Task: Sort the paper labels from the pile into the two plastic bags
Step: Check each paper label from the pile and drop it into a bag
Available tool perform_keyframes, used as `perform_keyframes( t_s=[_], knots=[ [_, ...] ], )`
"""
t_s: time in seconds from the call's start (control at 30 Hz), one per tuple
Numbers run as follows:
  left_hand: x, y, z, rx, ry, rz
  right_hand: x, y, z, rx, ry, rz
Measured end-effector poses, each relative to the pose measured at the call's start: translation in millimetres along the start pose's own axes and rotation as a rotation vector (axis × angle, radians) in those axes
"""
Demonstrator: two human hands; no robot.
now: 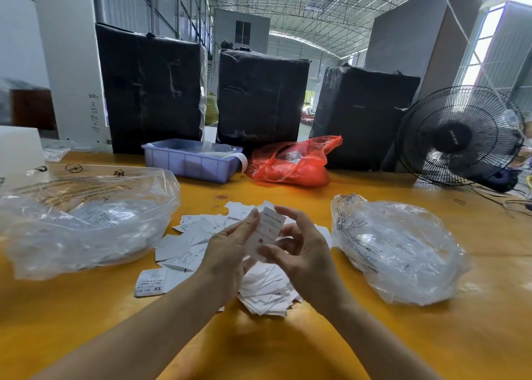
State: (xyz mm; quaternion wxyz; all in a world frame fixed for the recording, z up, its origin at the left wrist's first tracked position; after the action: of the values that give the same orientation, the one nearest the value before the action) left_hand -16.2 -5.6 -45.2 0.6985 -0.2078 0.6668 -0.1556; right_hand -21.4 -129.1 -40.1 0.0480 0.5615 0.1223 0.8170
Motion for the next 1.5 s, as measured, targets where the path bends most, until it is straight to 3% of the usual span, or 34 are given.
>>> perform_keyframes(
  t_s=[0.17, 0.43, 0.7, 1.33, 1.5],
  knots=[
    [0, 0, 2, 0.041, -0.039, 0.191, 5, 14, 6, -0.078, 0.053, 0.015],
    [-9, 16, 11, 0.102, -0.128, 0.366, 2, 19, 9, 0.116, -0.007, -0.035],
    [-10, 17, 12, 0.12, -0.131, 0.481, -2, 20, 10, 0.146, -0.002, -0.084],
    [-7, 15, 12, 0.144, -0.112, 0.475, 3, 24, 10, 0.149, -0.058, 0.066],
    [-7, 15, 12, 0.139, -0.103, 0.411, 3, 24, 9, 0.131, -0.027, 0.002]
  ],
)
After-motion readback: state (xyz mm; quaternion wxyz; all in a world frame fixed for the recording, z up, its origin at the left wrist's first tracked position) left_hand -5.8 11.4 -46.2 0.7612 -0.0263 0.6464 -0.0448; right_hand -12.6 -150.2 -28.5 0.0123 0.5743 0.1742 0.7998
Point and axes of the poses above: each hand's wrist, its own z-axis towards the middle knuckle, its own y-axis out of the back of the hand, x = y × z, the point moved 3 cm from there along z, towards the middle knuckle, and after that the axes turned 7 degrees about -y, right-handed, at the moved point
